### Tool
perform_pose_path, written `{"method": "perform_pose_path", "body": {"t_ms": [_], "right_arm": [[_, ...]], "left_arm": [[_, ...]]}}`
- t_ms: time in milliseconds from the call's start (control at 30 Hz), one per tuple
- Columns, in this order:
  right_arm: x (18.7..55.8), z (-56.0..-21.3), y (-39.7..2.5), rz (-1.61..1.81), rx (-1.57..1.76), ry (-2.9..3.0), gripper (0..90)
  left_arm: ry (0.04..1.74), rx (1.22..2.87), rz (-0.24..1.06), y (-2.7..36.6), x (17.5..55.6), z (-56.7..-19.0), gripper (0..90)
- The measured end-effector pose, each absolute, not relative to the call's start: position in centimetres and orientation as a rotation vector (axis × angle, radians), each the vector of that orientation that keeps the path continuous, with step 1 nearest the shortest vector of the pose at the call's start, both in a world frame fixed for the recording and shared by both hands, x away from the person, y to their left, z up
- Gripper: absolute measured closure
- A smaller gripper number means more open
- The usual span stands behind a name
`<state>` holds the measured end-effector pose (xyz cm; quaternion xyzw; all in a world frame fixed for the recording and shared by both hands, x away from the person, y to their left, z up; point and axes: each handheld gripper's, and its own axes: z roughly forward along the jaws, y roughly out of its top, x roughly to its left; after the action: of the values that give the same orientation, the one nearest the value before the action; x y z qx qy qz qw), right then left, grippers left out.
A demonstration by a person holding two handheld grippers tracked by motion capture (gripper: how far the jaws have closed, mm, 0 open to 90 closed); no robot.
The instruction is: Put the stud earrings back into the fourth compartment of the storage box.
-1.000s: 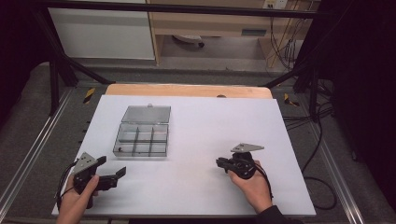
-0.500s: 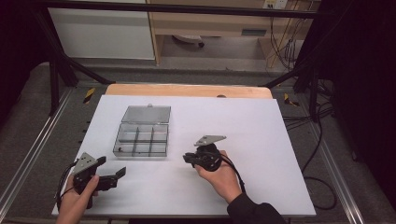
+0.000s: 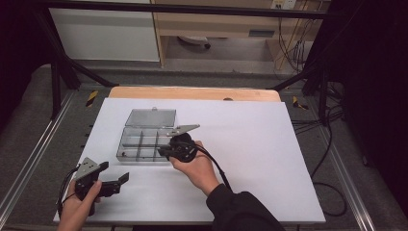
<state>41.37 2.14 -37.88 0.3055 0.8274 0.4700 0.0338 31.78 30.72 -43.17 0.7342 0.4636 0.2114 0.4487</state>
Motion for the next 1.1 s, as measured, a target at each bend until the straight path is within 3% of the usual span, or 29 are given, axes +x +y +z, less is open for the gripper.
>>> {"method": "perform_pose_path", "body": {"t_ms": [667, 1100], "right_arm": [[44.9, -39.3, 11.9, 1.477, 0.955, 2.594, 81.2], [43.2, -38.3, 10.5, 1.440, 0.874, 2.579, 41.8]], "left_arm": [[1.147, 1.826, 0.519, 30.8, 31.8, -43.2, 6.8], [1.140, 1.829, 0.515, 30.8, 31.8, -43.2, 6.7]]}}
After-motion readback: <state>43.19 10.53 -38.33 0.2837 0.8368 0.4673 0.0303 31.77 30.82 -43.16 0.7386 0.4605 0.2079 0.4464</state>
